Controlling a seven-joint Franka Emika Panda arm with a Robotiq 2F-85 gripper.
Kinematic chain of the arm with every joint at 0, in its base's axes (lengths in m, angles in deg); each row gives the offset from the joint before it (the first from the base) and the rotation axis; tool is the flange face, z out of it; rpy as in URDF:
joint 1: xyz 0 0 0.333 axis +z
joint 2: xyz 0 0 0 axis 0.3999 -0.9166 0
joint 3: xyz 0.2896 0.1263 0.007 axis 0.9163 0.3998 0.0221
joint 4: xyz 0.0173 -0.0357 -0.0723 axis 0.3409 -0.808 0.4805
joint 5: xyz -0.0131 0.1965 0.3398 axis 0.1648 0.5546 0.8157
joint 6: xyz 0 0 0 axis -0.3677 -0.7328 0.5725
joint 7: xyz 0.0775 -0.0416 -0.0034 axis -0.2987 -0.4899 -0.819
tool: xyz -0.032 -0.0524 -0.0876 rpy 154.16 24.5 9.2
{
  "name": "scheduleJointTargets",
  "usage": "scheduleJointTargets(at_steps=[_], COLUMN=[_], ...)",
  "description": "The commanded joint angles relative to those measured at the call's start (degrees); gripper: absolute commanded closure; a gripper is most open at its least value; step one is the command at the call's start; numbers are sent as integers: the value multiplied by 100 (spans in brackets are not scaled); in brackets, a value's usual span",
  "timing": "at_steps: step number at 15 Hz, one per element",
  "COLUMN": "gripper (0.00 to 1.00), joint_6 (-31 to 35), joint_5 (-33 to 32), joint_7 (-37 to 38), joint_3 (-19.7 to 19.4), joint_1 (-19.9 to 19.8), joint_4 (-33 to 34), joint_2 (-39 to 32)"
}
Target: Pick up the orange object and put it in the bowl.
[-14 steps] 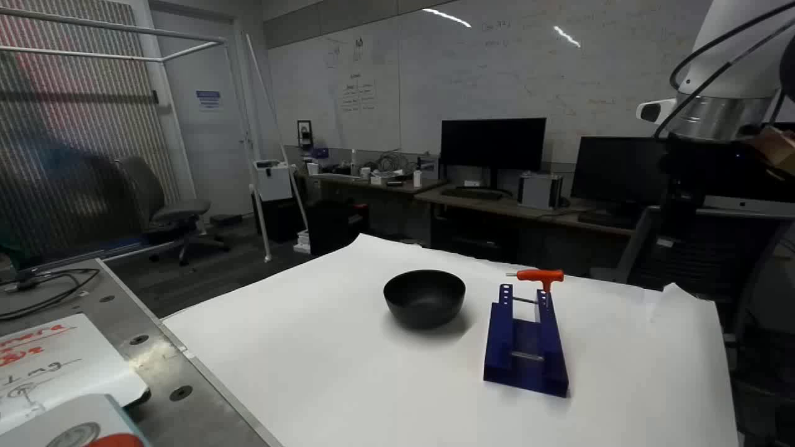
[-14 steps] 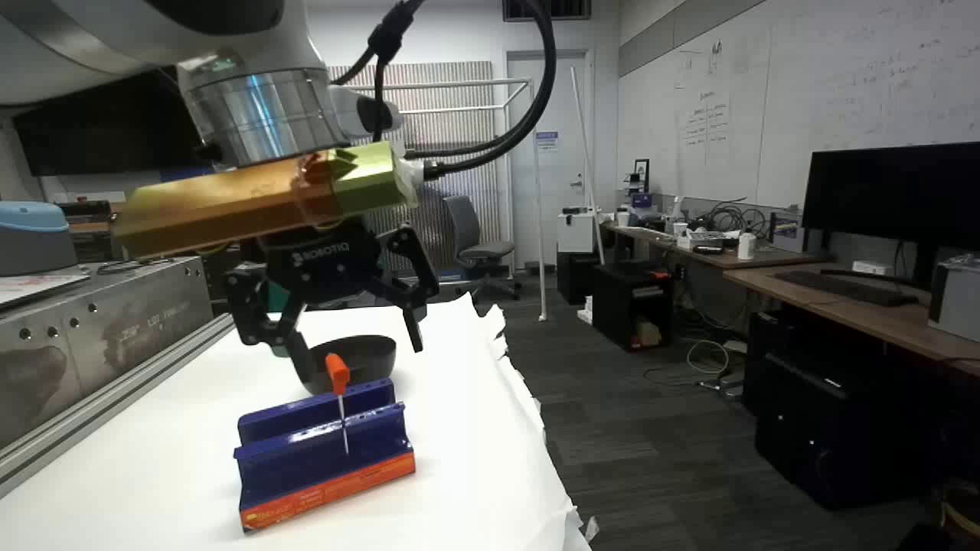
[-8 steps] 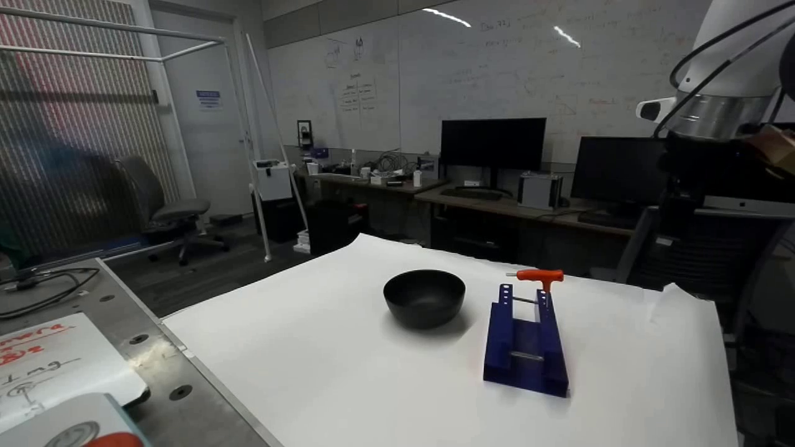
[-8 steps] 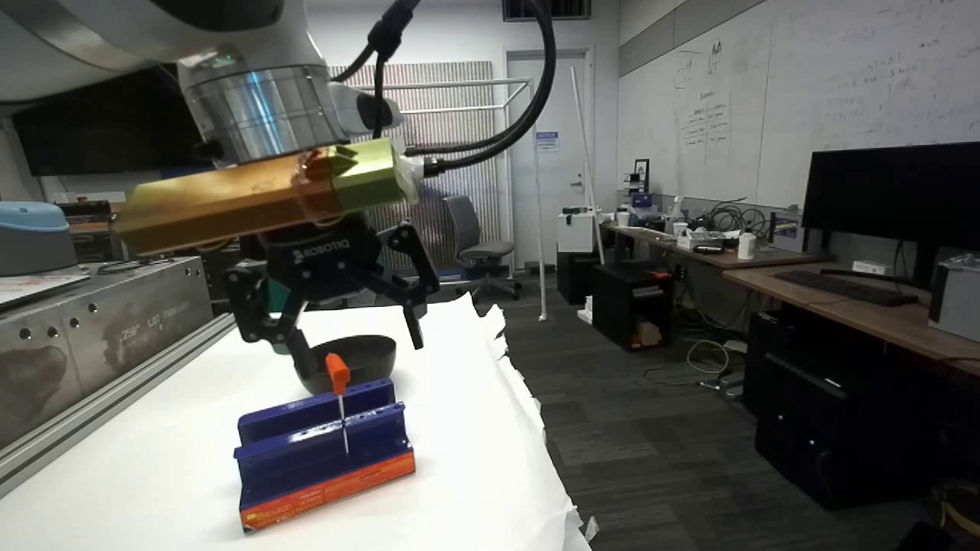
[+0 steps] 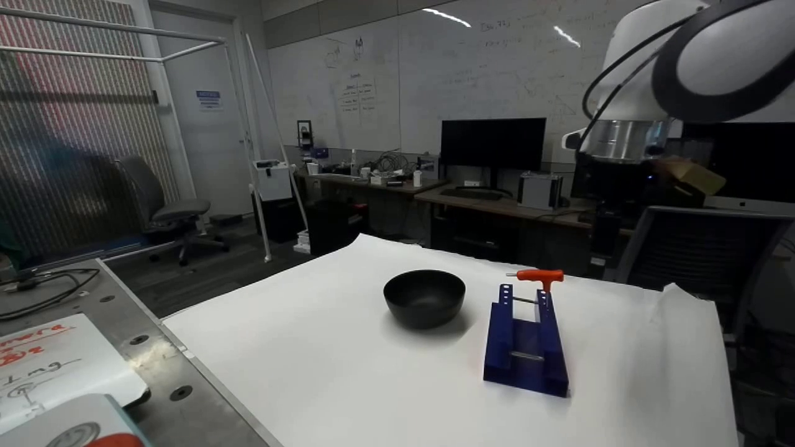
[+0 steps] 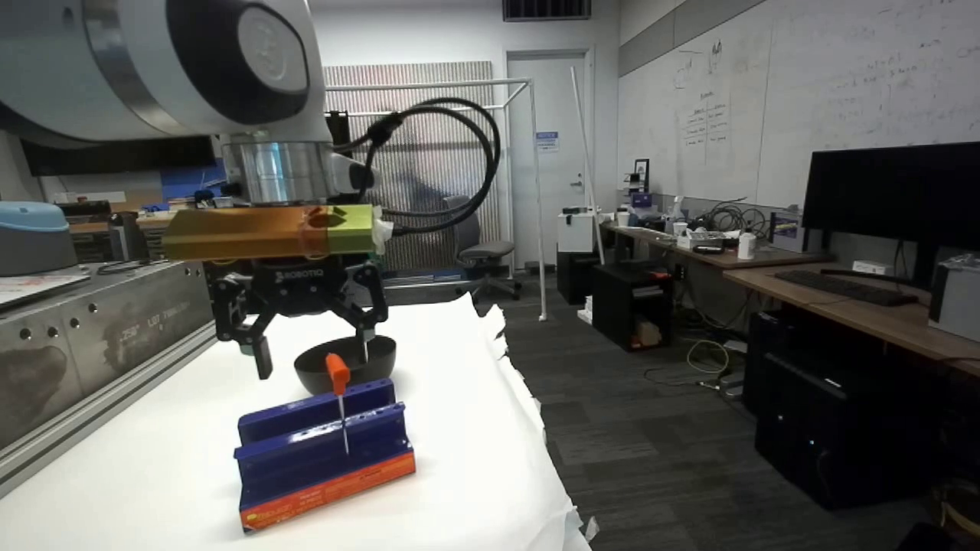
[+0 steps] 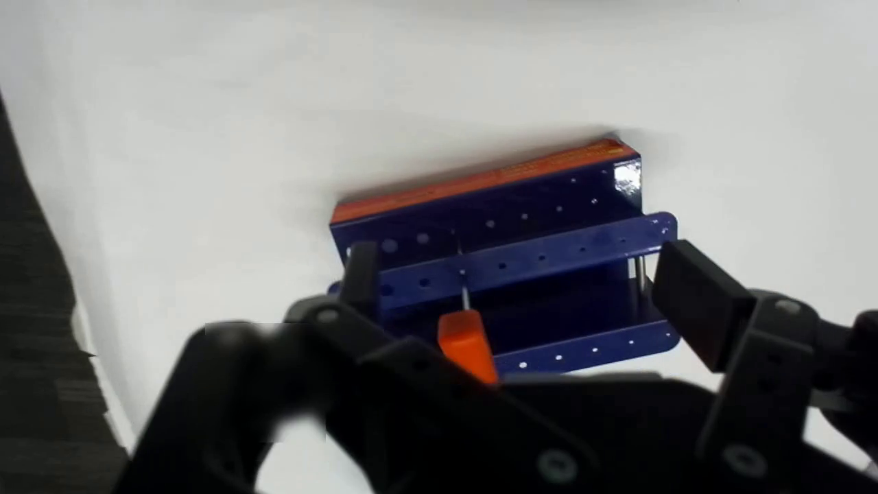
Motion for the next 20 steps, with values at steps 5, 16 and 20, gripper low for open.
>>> scheduleJointTargets(at_steps=[5,16,20], gripper=[25,89,87], joint_6=[-478,-472,-502], joint_5=[97,-662,-1055], joint_7=[-715,-754,-456], joint_3=[238,335,351], joint_1=[-17,-83,-17], joint_4=[1470,1728,1671], joint_2=[-1637,-1736,-1322])
